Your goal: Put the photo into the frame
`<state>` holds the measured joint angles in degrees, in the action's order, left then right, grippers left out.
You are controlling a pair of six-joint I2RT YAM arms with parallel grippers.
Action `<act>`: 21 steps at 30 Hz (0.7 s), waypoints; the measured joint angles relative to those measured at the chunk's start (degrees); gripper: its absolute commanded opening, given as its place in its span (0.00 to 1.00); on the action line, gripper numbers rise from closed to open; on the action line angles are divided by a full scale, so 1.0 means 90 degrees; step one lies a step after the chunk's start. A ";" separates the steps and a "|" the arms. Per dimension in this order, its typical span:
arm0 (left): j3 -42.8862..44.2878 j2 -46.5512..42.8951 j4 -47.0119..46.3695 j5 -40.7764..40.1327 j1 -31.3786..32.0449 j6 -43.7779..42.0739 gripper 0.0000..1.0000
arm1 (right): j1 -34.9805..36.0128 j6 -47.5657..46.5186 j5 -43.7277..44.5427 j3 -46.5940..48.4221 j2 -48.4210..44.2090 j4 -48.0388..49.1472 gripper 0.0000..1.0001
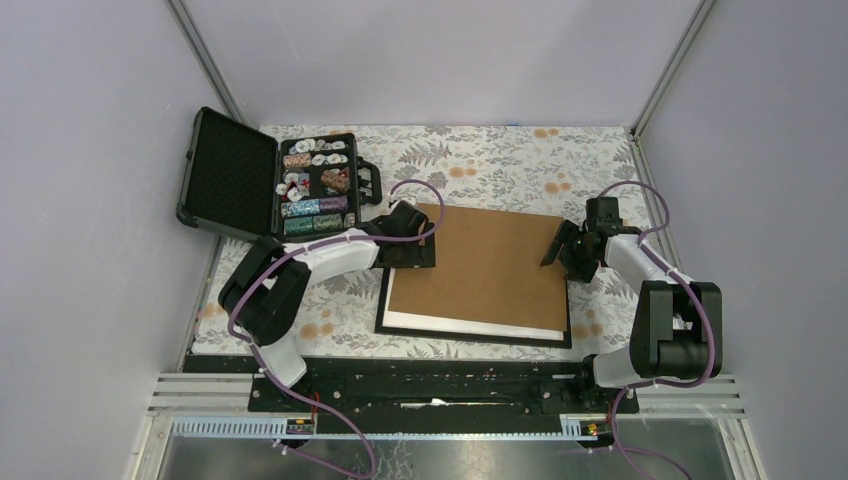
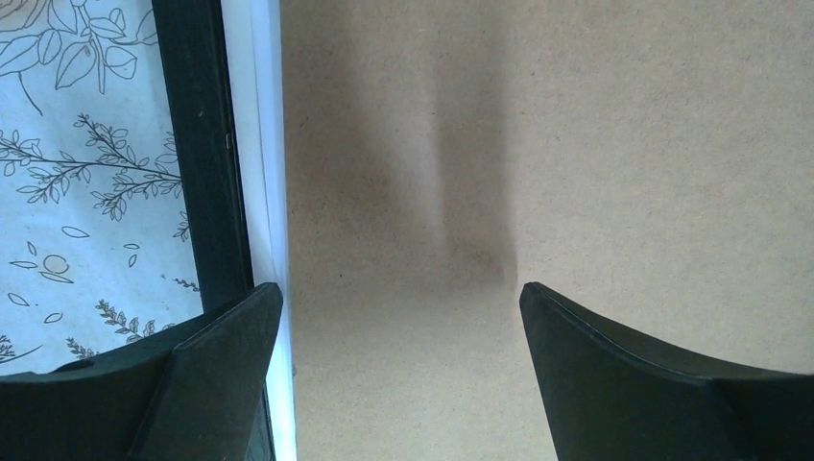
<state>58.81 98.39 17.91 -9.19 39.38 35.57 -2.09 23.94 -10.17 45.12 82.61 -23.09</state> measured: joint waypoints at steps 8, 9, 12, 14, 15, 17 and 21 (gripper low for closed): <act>0.0073 0.0046 0.0000 0.0044 0.0000 -0.0022 0.98 | 0.0002 0.0000 -0.0005 0.0000 0.0010 0.0007 0.73; 0.0073 0.0046 -0.0002 0.0085 -0.0002 -0.0019 0.98 | 0.0002 0.0000 -0.0005 0.0000 0.0012 0.0010 0.73; 0.0070 0.0046 -0.0012 0.0214 -0.0068 0.0000 0.99 | 0.0002 0.0000 -0.0017 0.0000 0.0017 0.0012 0.73; 0.0066 0.0044 -0.0034 0.0313 -0.0109 0.0032 0.98 | 0.0002 0.0000 -0.0029 0.0000 0.0017 0.0015 0.73; 0.0058 0.0039 -0.0049 0.0359 -0.0138 0.0049 0.99 | 0.0002 -0.0002 -0.0032 0.0000 0.0017 0.0015 0.73; 0.0029 0.0024 -0.0087 0.0413 -0.0170 0.0056 0.98 | 0.0002 -0.0010 -0.0034 0.0000 0.0017 0.0024 0.72; -0.0015 -0.0010 -0.0143 0.0500 -0.0214 0.0058 0.99 | 0.0005 -0.0015 0.0000 0.0000 0.0017 0.0027 0.74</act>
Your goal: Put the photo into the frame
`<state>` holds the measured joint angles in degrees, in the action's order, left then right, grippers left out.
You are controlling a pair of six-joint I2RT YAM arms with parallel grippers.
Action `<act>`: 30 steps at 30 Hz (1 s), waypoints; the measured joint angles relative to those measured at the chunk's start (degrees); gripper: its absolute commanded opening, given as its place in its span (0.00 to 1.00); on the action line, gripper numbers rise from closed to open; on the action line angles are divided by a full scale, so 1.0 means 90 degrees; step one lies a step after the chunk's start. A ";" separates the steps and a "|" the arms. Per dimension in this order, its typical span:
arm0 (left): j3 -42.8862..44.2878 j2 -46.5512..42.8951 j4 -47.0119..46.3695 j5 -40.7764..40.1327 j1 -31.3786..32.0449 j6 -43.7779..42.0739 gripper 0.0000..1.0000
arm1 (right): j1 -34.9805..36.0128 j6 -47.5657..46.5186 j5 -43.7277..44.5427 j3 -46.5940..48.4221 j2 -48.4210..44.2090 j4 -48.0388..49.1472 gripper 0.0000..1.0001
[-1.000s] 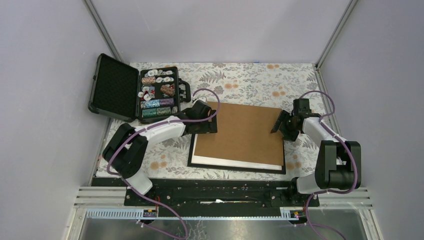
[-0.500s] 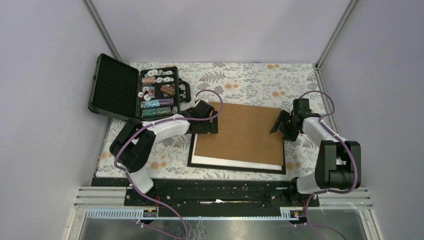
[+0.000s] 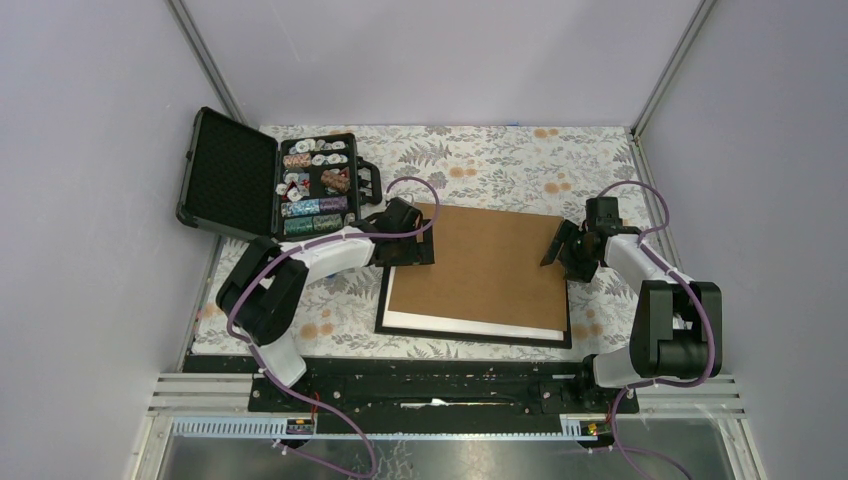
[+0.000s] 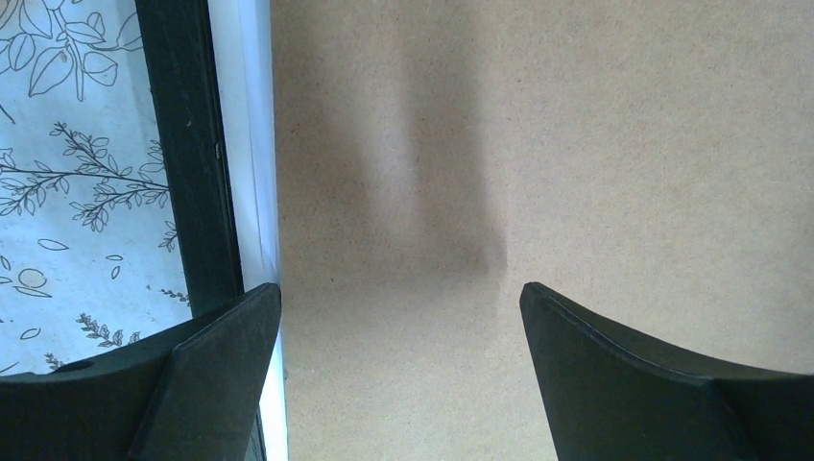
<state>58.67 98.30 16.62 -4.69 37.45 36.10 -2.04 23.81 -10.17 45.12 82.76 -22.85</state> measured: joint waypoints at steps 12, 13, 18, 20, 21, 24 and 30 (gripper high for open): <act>-0.0131 -0.0092 -0.0148 0.0172 -0.0136 0.0044 0.98 | 0.0075 0.0022 0.0180 0.0002 -0.0027 0.0000 0.77; -0.0131 -0.0092 -0.0148 0.0177 -0.0138 0.0044 0.99 | 0.0085 0.0022 0.0194 0.0002 -0.0036 0.0005 0.78; -0.0165 -0.0104 -0.0189 0.0194 -0.0151 0.0044 0.98 | 0.0095 0.0010 0.0539 -0.0017 -0.0117 -0.0002 0.78; -0.0192 -0.0126 -0.0221 0.0197 -0.0153 0.0044 0.98 | 0.0095 0.0002 0.0634 -0.0058 -0.0119 -0.0012 0.78; -0.0209 -0.0131 -0.0240 0.0202 -0.0158 0.0044 0.98 | 0.0095 0.0002 0.0673 -0.0087 -0.0119 -0.0012 0.78; -0.0238 -0.0155 -0.0279 0.0221 -0.0170 0.0046 0.98 | 0.0097 0.0000 0.0687 -0.0134 -0.0112 -0.0044 0.77; -0.0248 -0.0160 -0.0299 0.0287 -0.0185 0.0049 0.99 | 0.0119 0.0000 0.0661 -0.0155 -0.0044 -0.0036 0.75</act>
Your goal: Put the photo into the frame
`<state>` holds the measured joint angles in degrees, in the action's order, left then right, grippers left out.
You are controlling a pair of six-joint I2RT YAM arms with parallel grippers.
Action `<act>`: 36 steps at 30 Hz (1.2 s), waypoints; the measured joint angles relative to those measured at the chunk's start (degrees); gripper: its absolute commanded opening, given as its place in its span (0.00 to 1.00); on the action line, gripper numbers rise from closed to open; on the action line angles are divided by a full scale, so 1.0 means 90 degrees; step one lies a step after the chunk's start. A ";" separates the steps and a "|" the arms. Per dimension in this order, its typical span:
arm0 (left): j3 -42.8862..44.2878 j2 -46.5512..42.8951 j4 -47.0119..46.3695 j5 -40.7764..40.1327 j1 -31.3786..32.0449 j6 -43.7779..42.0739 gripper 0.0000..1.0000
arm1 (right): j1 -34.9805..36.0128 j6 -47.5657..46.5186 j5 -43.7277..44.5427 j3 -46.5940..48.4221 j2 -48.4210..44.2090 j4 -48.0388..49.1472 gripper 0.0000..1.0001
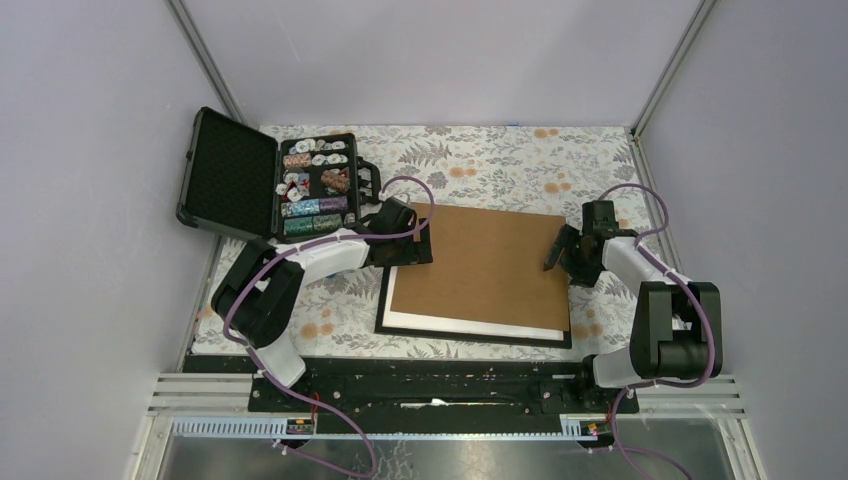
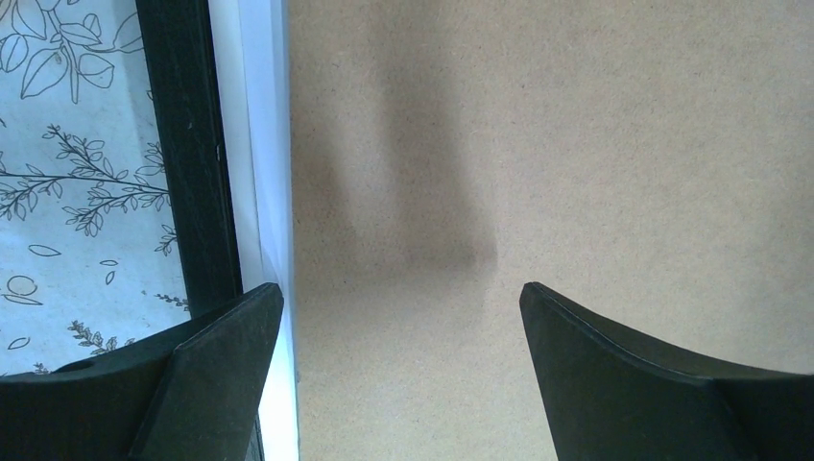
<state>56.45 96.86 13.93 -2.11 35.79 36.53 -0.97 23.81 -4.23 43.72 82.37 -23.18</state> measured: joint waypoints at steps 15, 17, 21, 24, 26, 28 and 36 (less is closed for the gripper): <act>-0.0172 -0.0634 0.0168 0.0556 -0.0158 0.0112 0.98 | 0.0017 -0.0015 -0.0449 -0.0104 -0.0384 0.0085 0.74; -0.0194 -0.0806 0.0216 0.0595 -0.0177 0.0117 0.98 | 0.0015 -0.0007 -0.0491 -0.0104 -0.0515 0.0078 0.74; -0.0340 -0.1122 0.0253 0.0639 -0.0187 0.0168 0.98 | 0.0007 0.0012 -0.0551 -0.0104 -0.0661 0.0063 0.73; -0.0578 -0.1273 0.0253 0.0680 -0.0187 0.0221 0.98 | 0.0007 0.0056 -0.0661 -0.0109 -0.0709 0.0017 0.73; -0.0770 -0.1345 0.0272 0.0743 -0.0187 0.0282 0.98 | 0.0007 0.0090 -0.0736 -0.0153 -0.0770 0.0000 0.73; -0.0899 -0.1382 0.0301 0.0780 -0.0187 0.0311 0.98 | 0.0034 0.0131 -0.0787 -0.0209 -0.0850 -0.0034 0.73; -0.1069 -0.1430 0.0401 0.0733 -0.0187 0.0308 0.98 | 0.0248 0.0228 -0.0816 -0.0393 -0.1115 -0.0148 0.73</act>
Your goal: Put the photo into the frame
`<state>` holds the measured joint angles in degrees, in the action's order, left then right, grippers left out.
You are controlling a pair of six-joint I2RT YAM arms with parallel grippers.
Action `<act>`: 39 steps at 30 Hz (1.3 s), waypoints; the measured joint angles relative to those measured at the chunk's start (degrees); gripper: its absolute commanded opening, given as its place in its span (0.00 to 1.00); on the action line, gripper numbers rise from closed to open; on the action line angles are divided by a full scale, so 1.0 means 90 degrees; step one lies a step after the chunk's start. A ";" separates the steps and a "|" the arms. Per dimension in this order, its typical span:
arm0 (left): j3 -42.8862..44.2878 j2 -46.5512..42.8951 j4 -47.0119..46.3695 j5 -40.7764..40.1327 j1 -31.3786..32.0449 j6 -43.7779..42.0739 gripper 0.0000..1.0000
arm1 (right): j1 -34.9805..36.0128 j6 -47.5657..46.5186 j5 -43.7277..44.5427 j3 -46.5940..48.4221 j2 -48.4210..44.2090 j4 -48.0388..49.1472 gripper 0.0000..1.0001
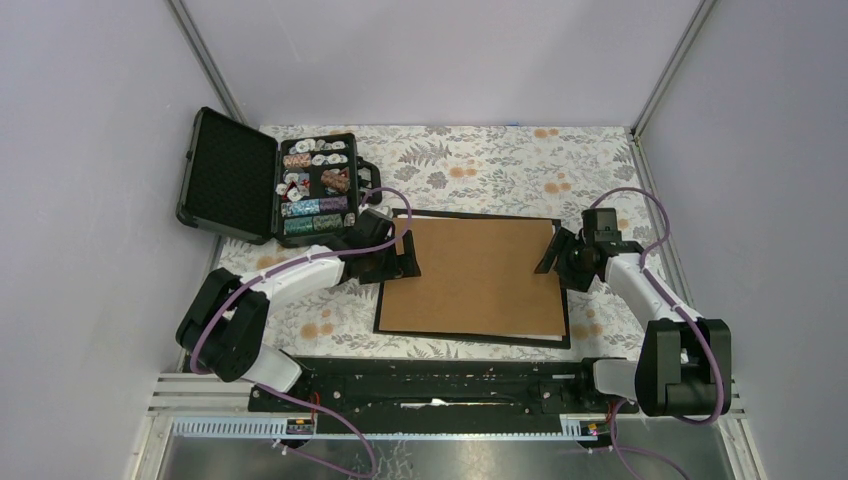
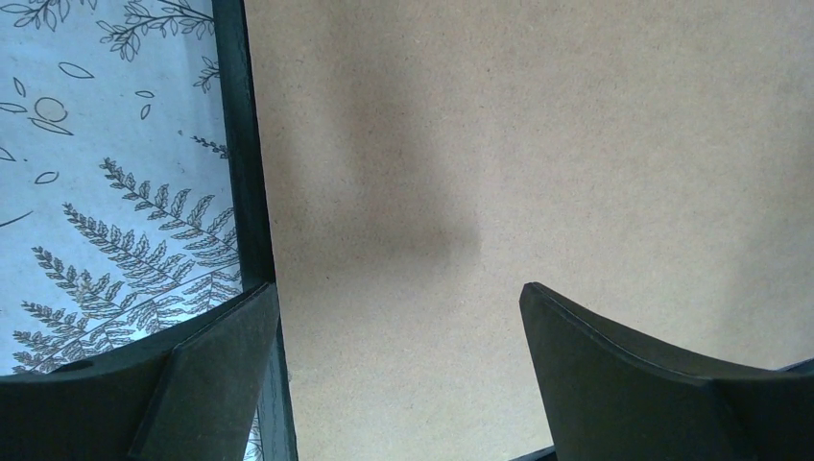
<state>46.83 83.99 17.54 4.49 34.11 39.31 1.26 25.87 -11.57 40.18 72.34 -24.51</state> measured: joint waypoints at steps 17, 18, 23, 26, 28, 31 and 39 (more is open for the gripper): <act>0.0248 0.0107 -0.0041 0.0005 0.0000 0.0002 0.98 | 0.0083 0.0015 0.0355 -0.0197 -0.0041 -0.0107 0.75; 0.0260 0.0112 -0.0053 0.0005 0.0000 0.0002 0.98 | 0.0085 0.0015 0.0379 -0.0197 -0.0005 -0.0107 0.75; 0.0333 0.0267 -0.0097 0.0010 0.0000 0.0000 0.98 | 0.0092 0.0017 0.0454 -0.0153 0.0250 -0.0063 0.76; 0.0333 0.0362 -0.0109 0.0012 0.0000 0.0000 0.98 | 0.0100 0.0017 0.0488 -0.0070 0.0364 -0.0061 0.76; 0.0333 0.0418 -0.0124 0.0012 0.0000 -0.0002 0.98 | 0.0100 0.0015 0.0498 -0.0005 0.0447 -0.0056 0.76; 0.0347 0.0491 -0.0146 0.0010 0.0000 -0.0005 0.98 | 0.0100 0.0012 0.0510 0.0058 0.0527 -0.0058 0.76; 0.0653 0.0753 -0.0027 -0.0066 -0.0027 -0.0109 0.99 | 0.0102 -0.0002 0.0549 0.0197 0.0692 -0.0061 0.77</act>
<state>52.71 90.76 17.30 3.90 33.87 38.33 2.17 25.85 -6.63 41.95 78.56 -25.06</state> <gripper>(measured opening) 0.984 0.761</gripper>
